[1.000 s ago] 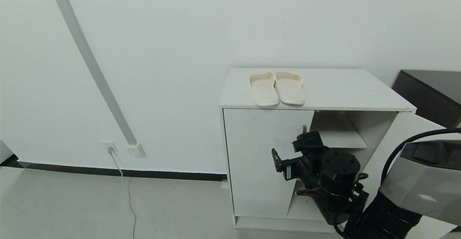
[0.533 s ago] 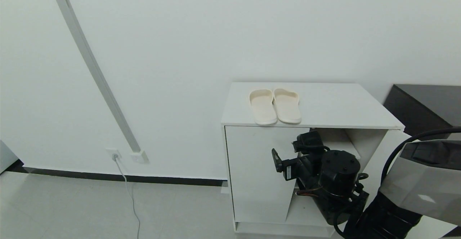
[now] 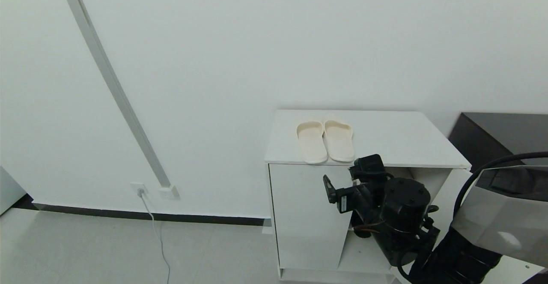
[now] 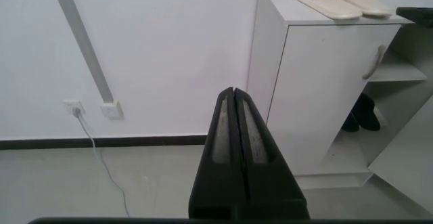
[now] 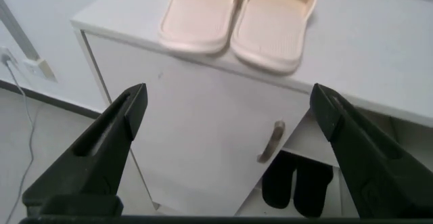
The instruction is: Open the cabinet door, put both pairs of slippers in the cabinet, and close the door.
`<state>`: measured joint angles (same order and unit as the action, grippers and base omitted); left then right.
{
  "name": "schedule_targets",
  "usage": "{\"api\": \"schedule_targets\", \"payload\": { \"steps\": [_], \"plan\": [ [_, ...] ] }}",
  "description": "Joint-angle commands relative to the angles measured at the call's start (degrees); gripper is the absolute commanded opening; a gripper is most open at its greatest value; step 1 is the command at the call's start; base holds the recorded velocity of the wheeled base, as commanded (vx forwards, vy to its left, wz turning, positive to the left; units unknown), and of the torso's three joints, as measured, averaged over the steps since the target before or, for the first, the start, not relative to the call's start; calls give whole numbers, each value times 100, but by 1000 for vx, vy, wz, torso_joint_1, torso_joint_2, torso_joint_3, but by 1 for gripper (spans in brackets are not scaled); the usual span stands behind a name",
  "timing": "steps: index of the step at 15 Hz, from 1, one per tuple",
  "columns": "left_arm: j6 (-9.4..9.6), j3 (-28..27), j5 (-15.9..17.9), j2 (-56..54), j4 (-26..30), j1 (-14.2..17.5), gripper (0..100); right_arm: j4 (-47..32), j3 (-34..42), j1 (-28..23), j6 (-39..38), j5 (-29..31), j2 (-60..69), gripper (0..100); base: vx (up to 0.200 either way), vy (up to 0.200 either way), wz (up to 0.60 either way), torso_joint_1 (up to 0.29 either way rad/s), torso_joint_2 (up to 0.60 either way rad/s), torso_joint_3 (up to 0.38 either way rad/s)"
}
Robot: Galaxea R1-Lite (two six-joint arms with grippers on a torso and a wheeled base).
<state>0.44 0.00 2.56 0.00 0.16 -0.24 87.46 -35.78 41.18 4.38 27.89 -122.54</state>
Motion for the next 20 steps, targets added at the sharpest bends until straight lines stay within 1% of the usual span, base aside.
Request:
{"api": "schedule_targets", "payload": {
  "steps": [1, 2, 4, 5, 6, 7, 8, 9, 10, 11, 12, 13, 14, 15, 16, 17, 18, 20],
  "plan": [
    [0, 0, -1, 9, 2, -2, 0, 149, 10, -31, 2, -91, -112, 100, 0, 0, 0, 173, -373, -203],
    [0, 0, -1, 9, 2, -2, 0, 254, 10, -49, 19, -205, -200, 100, 0, 0, 0, 71, -139, -71],
    [9, 0, -1, 9, 2, -2, 0, 254, -122, -312, 415, -363, -226, 100, 0, 0, 0, 0, 0, 0],
    [18, 0, -1, 9, 2, -2, 0, 254, -324, -427, 635, -486, -121, 100, 0, 0, 0, 0, 0, 0],
    [9, 0, 8, 9, 2, -2, 0, 96, -614, -471, 643, -486, -59, 100, 0, 0, 0, 0, 0, 0],
    [18, 0, 8, 9, 2, -2, 0, -791, -957, -471, 582, -451, 134, 100, 0, 0, 0, 0, 0, 0],
    [26, 0, 8, 9, 2, -2, 0, -1644, -1274, -462, 327, -443, 345, 100, 0, 0, 0, 0, 0, 0],
    [26, 0, 8, 9, 2, -2, 0, -2470, -1687, -435, 46, -337, 512, 100, 0, 0, 0, 0, 0, 0],
    [26, 0, 8, 9, 2, -2, 0, -3270, -2126, -383, -200, -82, 644, 100, 0, 0, 0, 0, 0, 0],
    [35, 0, 8, 9, 2, -2, 0, -3964, -2618, -321, -464, 111, 758, 100, 0, 0, 0, 0, 0, 0],
    [26, 0, 8, 9, 2, -2, 0, -4580, -2952, -251, -631, 155, 899, 100, 0, 0, 0, 0, 0, 0],
    [26, 0, 8, 9, 2, -2, 0, -5177, -3251, -189, -719, 164, 1083, 100, 0, 0, 0, 0, 0, 0],
    [26, 0, 8, 9, 2, 7, 0, -5573, -3418, -137, -833, 164, 1189, 100, 0, 0, 0, 0, 0, 0],
    [26, 0, 8, 9, 2, 7, 0, -6285, -3647, 13, -1176, 173, 1382, 100, 0, 0, 0, 0, 0, 0],
    [26, 0, 8, 9, 2, -2, 0, -6671, -3735, 57, -1422, 190, 1443, 100, 0, 0, 0, 0, 0, 0],
    [18, 0, 8, 9, 2, -2, 0, -6821, -3752, 74, -1571, 217, 1461, 100, 0, 0, 0, 0, 0, 0],
    [9, 0, 8, 9, 2, -2, 0, -6891, -3735, 92, -1782, 278, 1443, 100, 0, 0, 0, 0, 0, 0],
    [9, 0, 8, 9, 2, -2, 0, -6873, -3497, 101, -1853, 313, 1435, 100, 200, 0, 0, 2, 2, 0]
  ]
}}
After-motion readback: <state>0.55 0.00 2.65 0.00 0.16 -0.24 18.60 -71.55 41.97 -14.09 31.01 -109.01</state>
